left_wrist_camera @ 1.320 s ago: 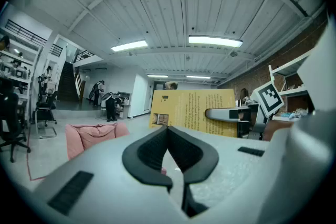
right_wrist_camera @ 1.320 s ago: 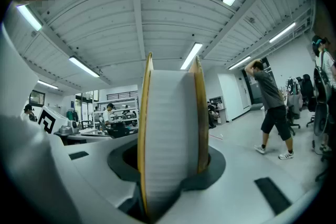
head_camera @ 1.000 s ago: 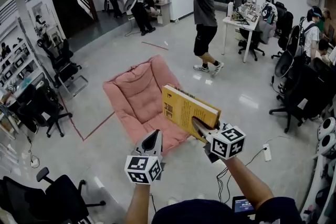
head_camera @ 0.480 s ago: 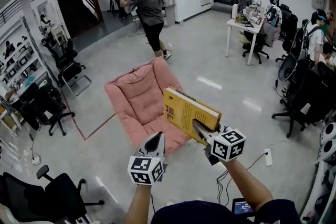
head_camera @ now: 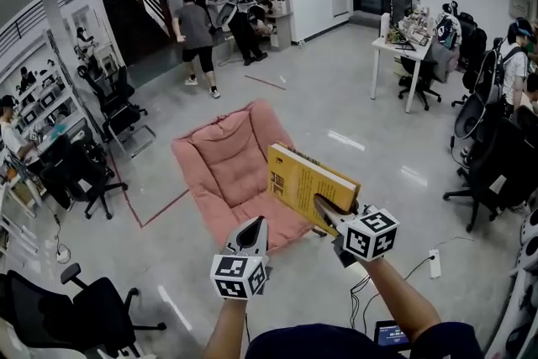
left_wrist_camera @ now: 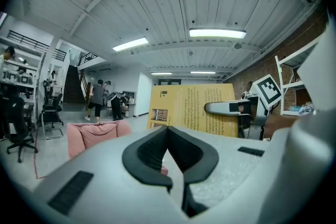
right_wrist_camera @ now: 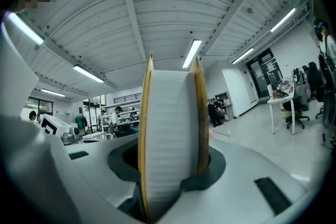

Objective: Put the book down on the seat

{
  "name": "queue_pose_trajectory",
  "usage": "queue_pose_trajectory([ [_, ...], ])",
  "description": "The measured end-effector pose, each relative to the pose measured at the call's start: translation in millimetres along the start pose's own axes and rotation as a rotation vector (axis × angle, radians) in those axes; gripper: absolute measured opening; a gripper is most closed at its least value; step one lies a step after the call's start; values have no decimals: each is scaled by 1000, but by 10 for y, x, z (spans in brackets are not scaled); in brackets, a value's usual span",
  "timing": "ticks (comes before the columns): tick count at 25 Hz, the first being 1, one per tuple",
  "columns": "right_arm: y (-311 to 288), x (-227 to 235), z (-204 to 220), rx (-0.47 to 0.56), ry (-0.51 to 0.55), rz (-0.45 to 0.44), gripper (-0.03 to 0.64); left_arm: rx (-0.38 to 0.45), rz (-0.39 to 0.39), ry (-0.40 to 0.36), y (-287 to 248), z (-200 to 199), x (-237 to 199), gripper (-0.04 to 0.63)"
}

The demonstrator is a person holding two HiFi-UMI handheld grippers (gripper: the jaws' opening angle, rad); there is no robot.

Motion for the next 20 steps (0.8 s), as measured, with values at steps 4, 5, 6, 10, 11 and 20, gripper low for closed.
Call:
queue_pose_trajectory([
  [4,43,150,0,-2,-4,-7,156,-6,-19,4,-91,50,78,5],
  [5,50,167,10,-6,-4,-10,156,-8,-20,3,-108,57,95,5],
  [6,59,179,25,-9,-3,-13,156,-11,-22,1,-121,64,111,5],
  [10,99,219,39,-12,-5,-23,156,-17,-26,-7,-160,63,180,5],
  [11,103,224,35,-14,-6,-25,156,-21,-25,-7,-165,59,191,5],
  [20,78,288,92,-27,-30,-24,156,-60,-34,-13,-168,146,187,5],
])
Point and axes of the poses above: the fingertips, and each gripper's own axes: y backward along the fingers, x to its right, z out of its underside, the point moved 2 cm from there along y, backward along the fingers, and after that the axes turned 1 degree about -y, right-handed, at the moved point
